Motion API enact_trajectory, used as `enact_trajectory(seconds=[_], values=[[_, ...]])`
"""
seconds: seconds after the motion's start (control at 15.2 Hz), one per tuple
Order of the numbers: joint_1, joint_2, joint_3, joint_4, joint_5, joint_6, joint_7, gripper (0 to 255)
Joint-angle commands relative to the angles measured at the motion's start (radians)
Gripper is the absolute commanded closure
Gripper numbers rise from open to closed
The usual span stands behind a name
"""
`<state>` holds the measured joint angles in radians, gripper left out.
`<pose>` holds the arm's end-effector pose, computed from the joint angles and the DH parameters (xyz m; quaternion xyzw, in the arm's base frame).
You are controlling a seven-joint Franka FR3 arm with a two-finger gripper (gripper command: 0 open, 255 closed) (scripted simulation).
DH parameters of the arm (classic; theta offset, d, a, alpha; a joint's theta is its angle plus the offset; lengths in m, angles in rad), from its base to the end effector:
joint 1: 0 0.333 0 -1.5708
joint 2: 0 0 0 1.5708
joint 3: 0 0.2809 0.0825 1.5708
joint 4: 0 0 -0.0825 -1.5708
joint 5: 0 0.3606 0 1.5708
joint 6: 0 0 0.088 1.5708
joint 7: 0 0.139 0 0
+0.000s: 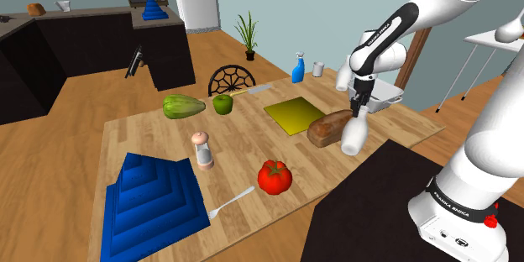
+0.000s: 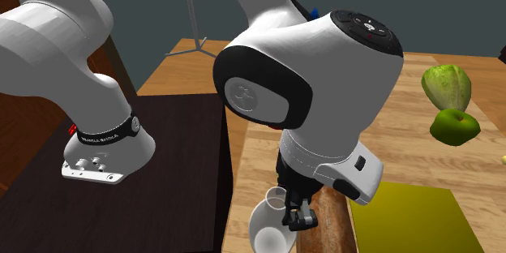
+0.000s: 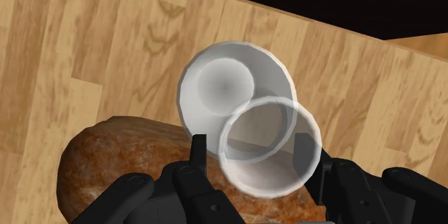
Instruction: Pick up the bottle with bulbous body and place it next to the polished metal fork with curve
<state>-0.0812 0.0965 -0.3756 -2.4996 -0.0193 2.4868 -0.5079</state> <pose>0.3930 -0.1981 0.1945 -0.9979 -0.0333 0.0563 0.0033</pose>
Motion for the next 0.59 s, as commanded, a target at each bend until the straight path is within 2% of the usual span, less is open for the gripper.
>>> enact_trajectory(seconds=[0.0, 0.53], values=[[0.001, -0.013, -0.002, 0.001, -0.008, -0.015, 0.005, 255], [0.003, -0.117, -0.007, 0.02, -0.059, -0.131, 0.039, 255]])
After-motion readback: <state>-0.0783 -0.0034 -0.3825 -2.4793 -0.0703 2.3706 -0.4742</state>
